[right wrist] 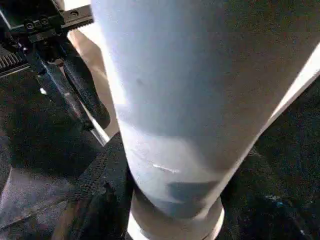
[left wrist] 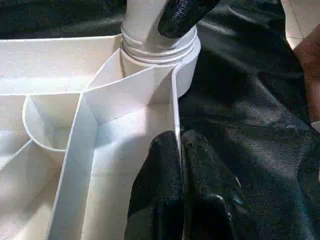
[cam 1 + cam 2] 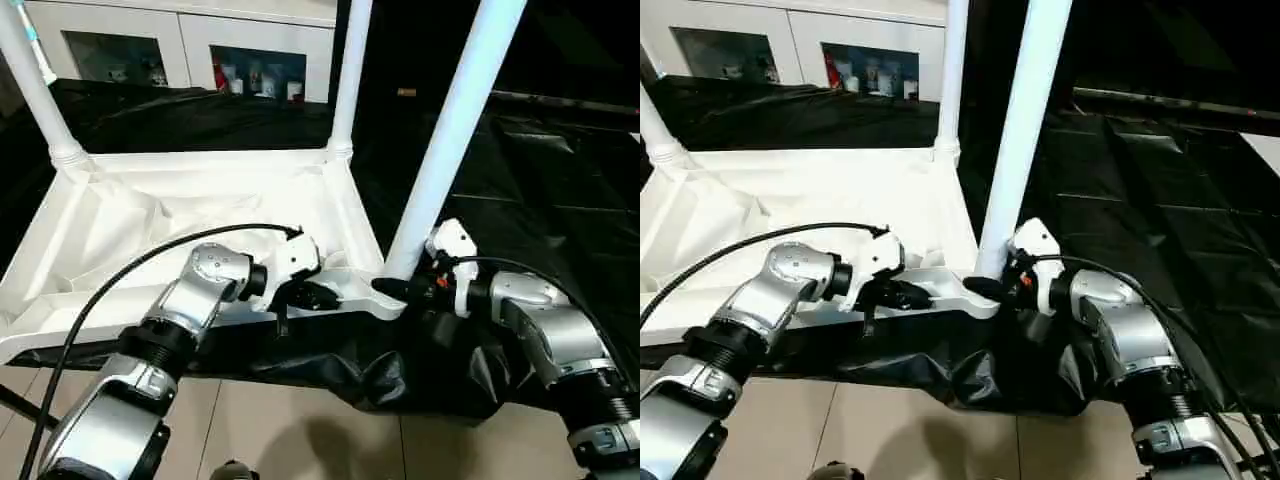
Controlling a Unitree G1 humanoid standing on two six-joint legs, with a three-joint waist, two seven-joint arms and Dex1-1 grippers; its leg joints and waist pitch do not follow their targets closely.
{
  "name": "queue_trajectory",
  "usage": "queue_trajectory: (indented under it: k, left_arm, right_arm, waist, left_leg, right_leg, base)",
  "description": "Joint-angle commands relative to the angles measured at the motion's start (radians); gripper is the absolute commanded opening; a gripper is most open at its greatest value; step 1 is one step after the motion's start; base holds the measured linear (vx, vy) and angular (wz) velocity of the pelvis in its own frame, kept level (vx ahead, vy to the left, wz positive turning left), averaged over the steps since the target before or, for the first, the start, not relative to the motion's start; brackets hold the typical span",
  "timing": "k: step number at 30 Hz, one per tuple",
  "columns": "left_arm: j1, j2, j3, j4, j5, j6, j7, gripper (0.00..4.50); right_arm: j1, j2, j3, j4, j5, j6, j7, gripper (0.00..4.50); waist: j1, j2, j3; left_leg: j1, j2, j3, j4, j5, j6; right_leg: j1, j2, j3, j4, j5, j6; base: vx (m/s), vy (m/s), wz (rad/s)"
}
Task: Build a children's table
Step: Rotate leg to tighten
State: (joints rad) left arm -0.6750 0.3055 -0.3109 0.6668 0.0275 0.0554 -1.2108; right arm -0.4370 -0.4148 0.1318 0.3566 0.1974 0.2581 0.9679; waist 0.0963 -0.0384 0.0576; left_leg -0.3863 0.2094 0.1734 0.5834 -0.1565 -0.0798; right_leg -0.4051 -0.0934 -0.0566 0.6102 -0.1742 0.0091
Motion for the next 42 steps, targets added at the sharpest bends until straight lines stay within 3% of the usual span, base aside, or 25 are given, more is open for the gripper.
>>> queue_trajectory:
  k: [1, 5, 6, 8, 9, 12, 16, 22, 24, 30, 34, 37, 40, 41, 42]
  left_arm:
    - [-0.018, -0.022, 0.004, -0.024, 0.005, -0.013, 0.046, 0.0]
    - [-0.057, -0.056, 0.02, 0.052, 0.039, -0.016, 0.175, 0.0]
    - [-0.086, -0.084, 0.021, 0.095, 0.064, 0.006, 0.259, 0.0]
    - [-0.108, -0.111, 0.025, 0.124, 0.074, 0.029, 0.318, 0.0]
    - [-0.123, -0.132, 0.029, 0.144, 0.078, 0.044, 0.359, 0.0]
    - [-0.174, -0.208, 0.044, 0.211, 0.089, 0.102, 0.512, 0.0]
    - [-0.212, -0.296, 0.034, 0.271, 0.108, 0.107, 0.61, 0.0]
    - [-0.224, -0.309, 0.03, 0.292, 0.113, 0.072, 0.6, 0.0]
    - [-0.223, -0.3, 0.029, 0.292, 0.109, 0.057, 0.583, 0.0]
    - [-0.204, -0.251, 0.032, 0.281, 0.093, 0.008, 0.477, 0.0]
    - [-0.183, -0.21, 0.026, 0.264, 0.088, -0.025, 0.406, 0.0]
    - [-0.138, -0.149, 0.016, 0.206, 0.058, -0.07, 0.264, 0.0]
    - [-0.099, -0.107, 0.006, 0.152, 0.028, -0.114, 0.145, 0.0]
    - [-0.085, -0.093, 0.005, 0.121, 0.014, -0.093, 0.11, 0.0]
    - [-0.077, -0.084, 0.005, 0.101, 0.004, -0.079, 0.083, 0.0]
  right_arm:
    - [-0.008, 0.005, -0.02, 0.024, -0.017, -0.022, -0.043, 1.96]
    - [-0.021, 0.075, -0.075, 0.112, -0.029, -0.062, -0.207, 1.95]
    - [-0.032, 0.134, -0.109, 0.172, -0.046, -0.065, -0.363, 1.95]
    - [-0.043, 0.177, -0.134, 0.204, -0.047, -0.059, -0.464, 1.95]
    - [-0.054, 0.206, -0.152, 0.224, -0.043, -0.054, -0.528, 1.95]
    - [-0.097, 0.293, -0.192, 0.289, -0.048, -0.038, -0.733, 1.95]
    - [-0.172, 0.393, -0.203, 0.38, -0.05, -0.071, -0.845, 1.95]
    - [-0.199, 0.412, -0.198, 0.402, -0.062, -0.102, -0.841, 1.95]
    - [-0.202, 0.406, -0.204, 0.4, -0.055, -0.112, -0.825, 2.51]
    - [-0.197, 0.336, -0.207, 0.371, -0.039, -0.115, -0.692, 2.88]
    - [-0.162, 0.274, -0.173, 0.305, -0.026, -0.099, -0.543, 2.88]
    - [-0.092, 0.168, -0.098, 0.184, -0.013, -0.092, -0.308, 2.88]
    - [-0.051, 0.1, -0.053, 0.126, -0.026, -0.099, -0.193, 2.88]
    - [-0.044, 0.084, -0.046, 0.116, -0.026, -0.103, -0.167, 2.88]
    - [-0.039, 0.072, -0.042, 0.11, -0.025, -0.104, -0.144, 2.88]
  waist:
    - [-0.003, 0.002, -0.072]
    - [-0.004, 0.0, -0.071]
    - [-0.006, 0.001, -0.07]
    - [-0.015, 0.001, -0.071]
    - [-0.012, 0.006, -0.071]
    - [-0.017, 0.008, -0.073]
    - [-0.018, 0.01, -0.079]
    - [-0.015, 0.005, -0.076]
    - [-0.015, 0.005, -0.074]
    - [-0.019, 0.002, -0.076]
    - [-0.02, 0.003, -0.077]
    - [-0.012, 0.001, -0.076]
    - [-0.011, 0.0, -0.071]
    - [-0.01, 0.008, -0.072]
    - [-0.012, 0.004, -0.07]
  left_leg:
    - [0.022, 0.019, 0.004, -0.069, -0.242, 0.019]
    - [0.022, 0.017, 0.004, -0.069, -0.271, 0.004]
    - [0.023, 0.016, 0.004, -0.07, -0.272, -0.003]
    - [0.019, 0.014, -0.001, -0.073, -0.277, -0.024]
    - [0.025, 0.013, 0.001, -0.072, -0.281, -0.028]
    - [0.025, 0.012, 0.001, -0.072, -0.282, -0.038]
    - [0.018, 0.008, 0.003, -0.066, -0.221, -0.019]
    - [0.02, 0.008, 0.005, -0.067, -0.22, 0.007]
    - [0.023, 0.01, 0.005, -0.069, -0.249, 0.006]
    - [0.018, 0.009, 0.004, -0.068, -0.225, 0.018]
    - [0.016, 0.011, 0.005, -0.064, -0.195, 0.046]
    - [0.016, 0.015, 0.006, -0.063, -0.191, 0.071]
    - [0.016, 0.017, 0.005, -0.066, -0.225, 0.066]
    - [0.023, 0.019, 0.006, -0.067, -0.245, 0.055]
    - [0.022, 0.019, 0.006, -0.069, -0.261, 0.043]
  right_leg:
    - [0.046, -0.042, 0.033, -0.066, -0.17, -0.229]
    - [0.043, -0.045, 0.033, -0.074, -0.239, -0.213]
    - [0.041, -0.044, 0.033, -0.076, -0.256, -0.205]
    - [0.044, -0.043, 0.031, -0.075, -0.28, -0.192]
    - [0.039, -0.043, 0.032, -0.078, -0.285, -0.185]
    - [0.039, -0.041, 0.033, -0.076, -0.262, -0.189]
    - [0.046, -0.037, 0.034, -0.066, -0.133, -0.207]
    - [0.05, -0.037, 0.033, -0.069, -0.114, -0.211]
    - [0.049, -0.038, 0.033, -0.073, -0.158, -0.207]
    - [0.054, -0.038, 0.032, -0.07, -0.135, -0.21]
    - [0.057, -0.037, 0.032, -0.064, -0.068, -0.235]
    - [0.06, -0.04, 0.032, -0.063, -0.055, -0.247]
    - [0.058, -0.042, 0.032, -0.067, -0.108, -0.248]
    - [0.051, -0.042, 0.034, -0.069, -0.136, -0.247]
    - [0.05, -0.04, 0.033, -0.07, -0.157, -0.248]
  base:
    - [0.0, 0.0, 0.0]
    - [0.0, 0.0, 0.0]
    - [0.0, 0.0, 0.0]
    - [0.0, 0.0, 0.0]
    - [0.0, 0.0, 0.0]
    - [0.0, 0.0, 0.0]
    - [0.0, 0.0, 0.0]
    - [0.0, 0.0, 0.0]
    - [0.0, 0.0, 0.0]
    - [0.0, 0.0, 0.0]
    - [0.0, 0.0, 0.0]
    - [0.0, 0.0, 0.0]
    - [0.0, 0.0, 0.0]
    - [0.0, 0.0, 0.0]
    - [0.0, 0.0, 0.0]
